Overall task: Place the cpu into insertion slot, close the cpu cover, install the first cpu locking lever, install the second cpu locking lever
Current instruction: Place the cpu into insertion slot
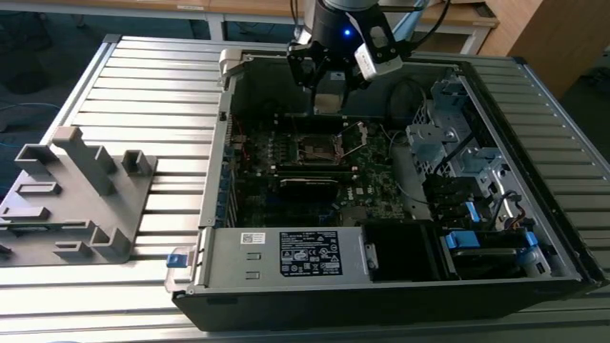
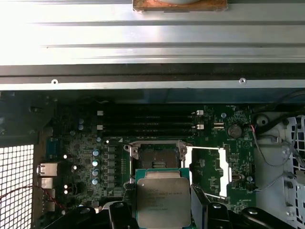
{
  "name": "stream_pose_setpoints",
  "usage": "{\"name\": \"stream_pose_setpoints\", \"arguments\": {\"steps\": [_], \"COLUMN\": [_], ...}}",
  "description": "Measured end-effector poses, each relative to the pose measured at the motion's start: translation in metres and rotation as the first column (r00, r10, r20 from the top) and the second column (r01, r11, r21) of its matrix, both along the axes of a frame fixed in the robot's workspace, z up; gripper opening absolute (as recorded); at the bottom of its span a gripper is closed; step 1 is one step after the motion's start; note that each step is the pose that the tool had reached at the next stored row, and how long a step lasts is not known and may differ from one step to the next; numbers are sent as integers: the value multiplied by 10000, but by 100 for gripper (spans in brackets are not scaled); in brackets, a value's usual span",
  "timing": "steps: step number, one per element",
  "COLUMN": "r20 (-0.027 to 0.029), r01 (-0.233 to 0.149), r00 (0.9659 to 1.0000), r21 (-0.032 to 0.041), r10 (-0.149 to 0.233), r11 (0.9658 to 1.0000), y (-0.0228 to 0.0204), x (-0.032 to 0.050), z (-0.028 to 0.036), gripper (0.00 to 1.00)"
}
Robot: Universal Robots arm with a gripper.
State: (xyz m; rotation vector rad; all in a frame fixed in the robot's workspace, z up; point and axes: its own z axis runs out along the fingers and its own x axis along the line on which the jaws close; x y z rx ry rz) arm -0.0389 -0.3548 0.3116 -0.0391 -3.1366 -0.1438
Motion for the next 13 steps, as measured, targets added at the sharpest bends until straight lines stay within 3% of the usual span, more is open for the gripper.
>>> {"name": "stream_pose_setpoints", "arguments": {"steps": [11, 13], "r20": [1, 0], "r01": [1, -1], "r00": [10000, 10000], "r21": [5, 104], "r10": [-1, 1], "r11": [10000, 9999], "y": [0, -1], "x": [-1, -4], "z": [-178, -187], "gripper": [54, 54]}}
